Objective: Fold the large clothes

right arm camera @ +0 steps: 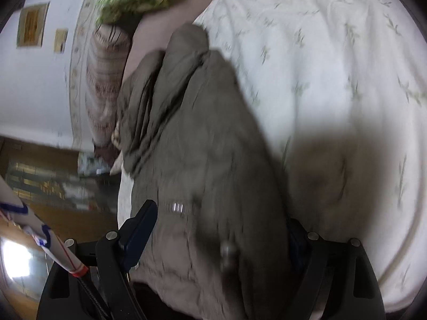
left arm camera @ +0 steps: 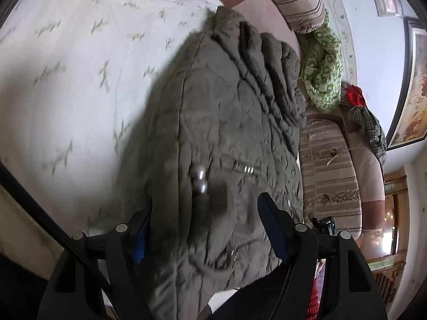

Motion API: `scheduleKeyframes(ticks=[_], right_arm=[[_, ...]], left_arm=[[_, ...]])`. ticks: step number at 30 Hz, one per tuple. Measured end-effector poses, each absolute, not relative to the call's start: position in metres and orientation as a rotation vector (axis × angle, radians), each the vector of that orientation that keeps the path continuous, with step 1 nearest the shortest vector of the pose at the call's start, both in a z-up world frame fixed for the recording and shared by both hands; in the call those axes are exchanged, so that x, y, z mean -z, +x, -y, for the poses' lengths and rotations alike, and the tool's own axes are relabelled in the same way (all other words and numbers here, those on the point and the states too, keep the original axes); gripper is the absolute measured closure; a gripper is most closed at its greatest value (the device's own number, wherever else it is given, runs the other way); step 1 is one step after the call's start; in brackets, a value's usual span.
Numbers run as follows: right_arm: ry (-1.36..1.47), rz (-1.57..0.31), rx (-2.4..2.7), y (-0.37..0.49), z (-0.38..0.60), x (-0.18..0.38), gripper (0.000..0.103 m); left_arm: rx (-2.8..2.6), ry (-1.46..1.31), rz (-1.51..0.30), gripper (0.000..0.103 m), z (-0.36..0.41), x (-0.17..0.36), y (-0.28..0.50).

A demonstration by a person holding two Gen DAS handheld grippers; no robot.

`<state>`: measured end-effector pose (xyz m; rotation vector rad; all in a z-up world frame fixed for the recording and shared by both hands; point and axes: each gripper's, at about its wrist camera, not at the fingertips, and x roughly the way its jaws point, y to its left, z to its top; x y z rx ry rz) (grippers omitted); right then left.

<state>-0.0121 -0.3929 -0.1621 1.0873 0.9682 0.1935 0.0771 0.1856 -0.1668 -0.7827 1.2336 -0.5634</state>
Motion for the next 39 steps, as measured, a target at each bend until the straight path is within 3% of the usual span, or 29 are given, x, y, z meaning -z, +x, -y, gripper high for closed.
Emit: scheduleKeyframes(ticks=[4, 11, 19, 22, 23, 25, 28, 30, 39], right_arm=[[1.096, -0.985, -0.244, -0.033, 0.379, 0.162, 0.019], [1.132, -0.950, -0.292, -0.063, 0.366, 0.161, 0.044], [1.009, -1.027, -0.239, -0.062, 0.334, 0.162, 0.045], [0.936, -1.024, -0.194, -0.060, 0.323, 0.156, 0.052], [0.923, -1.025, -0.181, -0.059, 0.320, 0.155, 0.054], [0.915, -1.032, -0.152, -0.058, 0.318, 0.157, 0.058], [0.918, -1.043, -0.119, -0.056, 0.319, 0.160, 0.071], [0.918, -1.034, -0.115, -0.058, 0.323, 0.156, 0.081], [0.930, -0.867, -0.204, -0.085, 0.328, 0.089, 0.085]], left_arm=[[0.578, -0.725, -1.287, 0.034, -0.175, 0.179, 0.064], [0.510, -0.632, -1.246, 0.036, -0.160, 0.167, 0.054], [0.437, -0.604, -1.239, 0.036, -0.151, 0.167, 0.049], [0.415, -0.590, -1.239, 0.036, -0.148, 0.165, 0.044], [0.399, -0.579, -1.238, 0.037, -0.146, 0.163, 0.043], [0.357, -0.528, -1.241, 0.061, -0.141, 0.158, 0.041], [0.334, -0.478, -1.236, 0.082, -0.136, 0.144, 0.042], [0.342, -0.483, -1.212, 0.084, -0.138, 0.128, 0.043], [0.390, -0.525, -1.088, 0.086, -0.161, 0.065, 0.023]])
